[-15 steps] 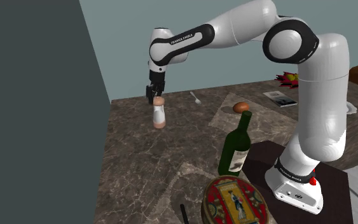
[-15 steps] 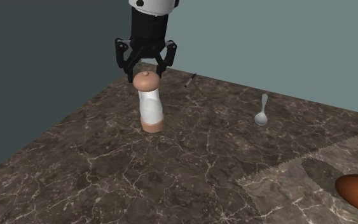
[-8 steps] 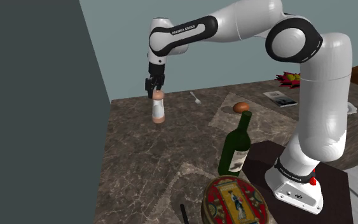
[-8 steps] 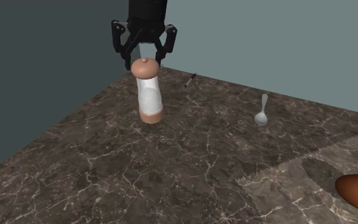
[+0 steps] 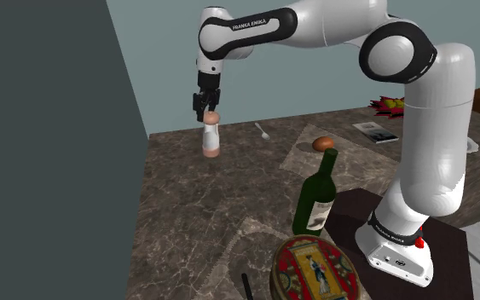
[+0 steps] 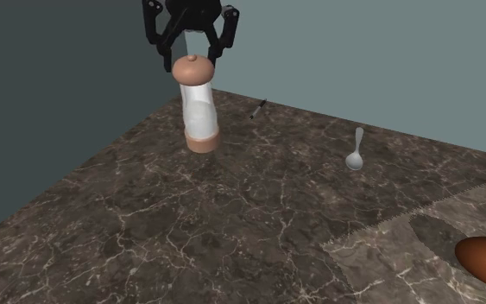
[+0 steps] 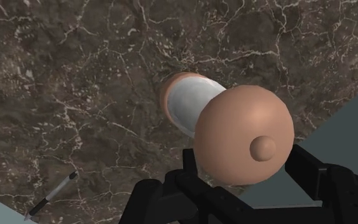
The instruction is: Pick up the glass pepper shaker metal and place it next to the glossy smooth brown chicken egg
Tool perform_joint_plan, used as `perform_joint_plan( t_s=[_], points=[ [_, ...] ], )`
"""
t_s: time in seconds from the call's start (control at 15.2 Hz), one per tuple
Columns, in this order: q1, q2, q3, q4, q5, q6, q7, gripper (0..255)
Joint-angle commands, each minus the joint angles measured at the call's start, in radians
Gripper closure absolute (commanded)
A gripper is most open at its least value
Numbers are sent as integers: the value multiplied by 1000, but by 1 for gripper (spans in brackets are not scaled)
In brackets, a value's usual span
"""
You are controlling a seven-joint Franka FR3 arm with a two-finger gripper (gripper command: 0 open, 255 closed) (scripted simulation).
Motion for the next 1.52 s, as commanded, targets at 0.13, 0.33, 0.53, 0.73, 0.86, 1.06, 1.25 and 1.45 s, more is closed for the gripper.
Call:
perform_joint_plan(
  t_s=[0.13,0.33,0.53,0.73,0.86,1.06,1.25,1.45],
  points=[
    [-1,-2,-1,52,-2,-54,8,255],
    [-2,0,-1,94,-4,-94,15,255],
    [-2,4,-1,140,-6,-135,22,255],
    [-2,11,0,191,-8,-178,29,255],
    [-1,17,0,228,-9,-208,34,255],
    [-1,30,0,288,-11,-255,42,255],
    [-1,48,1,355,-13,-304,51,255],
    [0,71,1,433,-15,-357,60,255]
  ],
)
